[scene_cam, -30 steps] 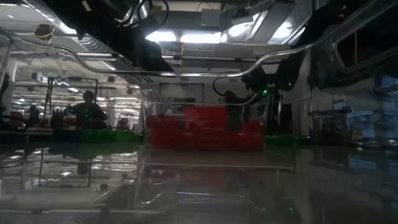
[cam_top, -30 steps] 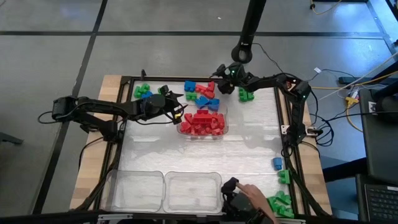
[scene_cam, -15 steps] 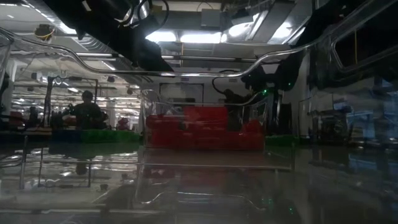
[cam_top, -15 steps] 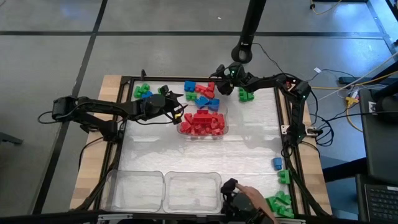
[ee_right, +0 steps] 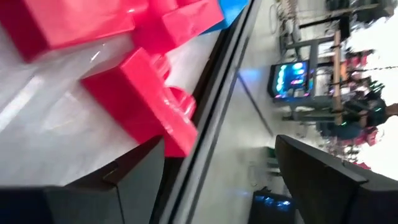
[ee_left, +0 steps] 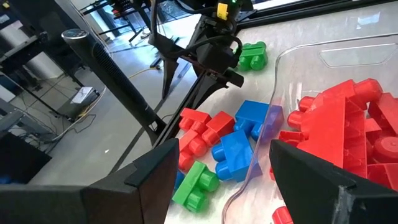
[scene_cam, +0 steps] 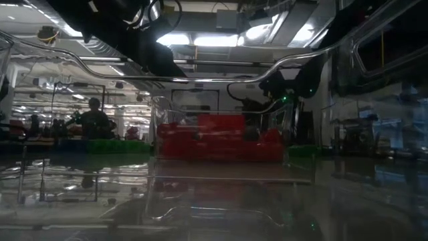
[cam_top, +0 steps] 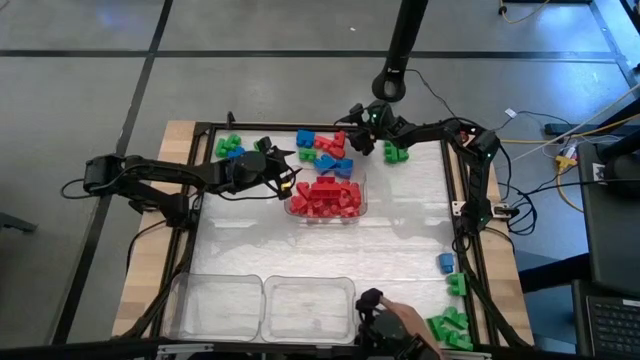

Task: Sort blocks
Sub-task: Put the red game piece into the top right transparent bin

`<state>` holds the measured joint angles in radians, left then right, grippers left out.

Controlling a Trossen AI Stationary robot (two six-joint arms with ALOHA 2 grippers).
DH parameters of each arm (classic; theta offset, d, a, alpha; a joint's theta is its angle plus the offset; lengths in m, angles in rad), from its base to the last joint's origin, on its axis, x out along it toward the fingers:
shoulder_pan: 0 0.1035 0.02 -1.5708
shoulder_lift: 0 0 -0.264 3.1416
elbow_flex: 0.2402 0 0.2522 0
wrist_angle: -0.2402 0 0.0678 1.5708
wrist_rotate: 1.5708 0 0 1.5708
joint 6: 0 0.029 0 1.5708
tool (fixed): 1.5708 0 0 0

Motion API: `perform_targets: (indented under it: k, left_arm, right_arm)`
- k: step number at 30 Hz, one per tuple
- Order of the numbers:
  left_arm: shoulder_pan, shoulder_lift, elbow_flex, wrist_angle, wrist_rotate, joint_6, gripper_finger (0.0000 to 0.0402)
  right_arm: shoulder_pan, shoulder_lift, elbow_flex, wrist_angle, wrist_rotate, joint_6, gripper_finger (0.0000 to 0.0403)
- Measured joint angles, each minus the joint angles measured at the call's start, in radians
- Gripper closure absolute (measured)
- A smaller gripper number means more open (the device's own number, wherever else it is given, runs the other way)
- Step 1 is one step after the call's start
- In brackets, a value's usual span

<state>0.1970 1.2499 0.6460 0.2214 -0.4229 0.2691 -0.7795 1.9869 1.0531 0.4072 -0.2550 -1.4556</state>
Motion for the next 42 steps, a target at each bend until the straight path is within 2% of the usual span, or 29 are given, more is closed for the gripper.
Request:
perform_targets:
  k: [5,13,19,26,28,31,36,42]
  left_arm:
    - [0.002,0.000,0.000,0.000,0.000,0.000,0.0160]
    - [0.002,0.000,0.000,0.000,0.000,0.000,0.0160]
    - [0.002,0.000,0.000,-0.001,0.000,-0.004,0.0160]
    - [0.002,0.000,0.000,-0.006,0.000,-0.008,0.0160]
    - [0.002,0.000,0.000,-0.019,0.000,-0.019,0.0160]
    - [0.005,0.000,0.000,-0.035,0.000,-0.042,0.0160]
    - [0.010,0.000,0.000,-0.039,0.000,-0.065,0.0160]
    - [0.010,0.000,0.000,-0.042,0.001,-0.067,0.0160]
  right_arm:
    - [0.000,0.017,0.002,0.056,-0.001,-0.030,0.0100]
    - [0.000,0.021,0.012,0.038,0.003,-0.010,0.0100]
    - [0.001,-0.018,0.012,-0.067,0.139,0.031,0.0100]
    - [0.000,-0.132,0.012,-0.272,0.228,0.053,0.0100]
    - [0.001,-0.173,0.012,-0.341,0.208,0.091,0.0100]
    - [0.000,-0.219,0.012,-0.412,0.113,0.191,0.0100]
    - [0.000,-0.228,0.012,-0.397,-0.038,0.437,0.0100]
    - [0.000,-0.168,0.012,-0.337,-0.070,0.549,0.0100]
